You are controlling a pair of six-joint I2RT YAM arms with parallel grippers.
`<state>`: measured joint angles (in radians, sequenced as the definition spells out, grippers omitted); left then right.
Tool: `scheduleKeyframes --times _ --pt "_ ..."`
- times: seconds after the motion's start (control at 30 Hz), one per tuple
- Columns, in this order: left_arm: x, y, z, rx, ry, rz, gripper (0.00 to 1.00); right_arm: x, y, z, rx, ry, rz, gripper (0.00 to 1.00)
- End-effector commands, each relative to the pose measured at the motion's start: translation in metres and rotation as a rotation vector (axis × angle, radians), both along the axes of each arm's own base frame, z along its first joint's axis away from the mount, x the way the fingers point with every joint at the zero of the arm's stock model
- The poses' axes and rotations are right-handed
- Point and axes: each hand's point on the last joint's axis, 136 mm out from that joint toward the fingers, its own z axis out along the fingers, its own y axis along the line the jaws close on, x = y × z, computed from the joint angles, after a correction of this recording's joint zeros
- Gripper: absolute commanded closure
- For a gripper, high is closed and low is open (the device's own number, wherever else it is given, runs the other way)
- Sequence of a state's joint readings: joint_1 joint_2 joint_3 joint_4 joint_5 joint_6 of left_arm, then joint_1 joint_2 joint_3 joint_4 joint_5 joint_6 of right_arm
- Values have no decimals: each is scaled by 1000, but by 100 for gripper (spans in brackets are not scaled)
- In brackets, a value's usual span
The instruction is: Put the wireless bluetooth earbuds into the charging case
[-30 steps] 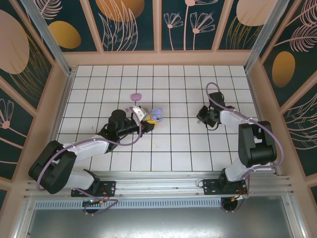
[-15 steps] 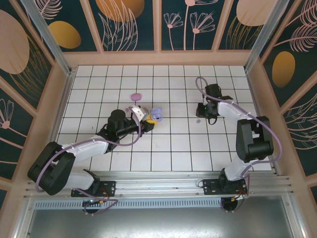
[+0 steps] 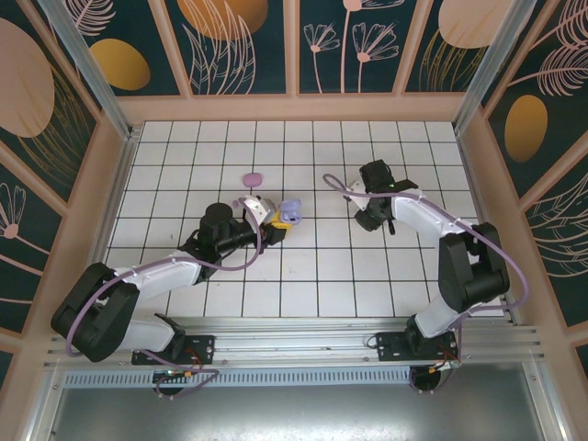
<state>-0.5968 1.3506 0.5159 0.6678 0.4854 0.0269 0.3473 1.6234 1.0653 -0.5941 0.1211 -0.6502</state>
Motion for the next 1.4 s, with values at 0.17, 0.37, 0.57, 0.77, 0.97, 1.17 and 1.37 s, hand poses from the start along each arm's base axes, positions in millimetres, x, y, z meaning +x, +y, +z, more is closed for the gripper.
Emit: scheduleKeyframes --times 0.17,0.37,0.57,0.77,0.97,1.17,1.37 --pt "1 -2 7 14 -30 -7 100 4 -16 -18 -157 32 168 65" --pt "4 -3 5 21 -26 -7 100 3 -9 -25 -134 43 203 65" --pt "4 -4 3 24 -23 -7 100 5 -10 -34 -150 46 212 64" --pt "4 -3 1 31 -22 -6 100 4 -10 -44 -155 76 213 62" --pt "3 -1 -2 36 -22 -1 100 2 -5 -52 -141 93 222 60" --pt "2 0 -3 38 -25 4 100 11 6 -54 -95 121 177 60" --pt "1 2 -4 41 -25 10 100 17 25 -55 -10 166 126 72"
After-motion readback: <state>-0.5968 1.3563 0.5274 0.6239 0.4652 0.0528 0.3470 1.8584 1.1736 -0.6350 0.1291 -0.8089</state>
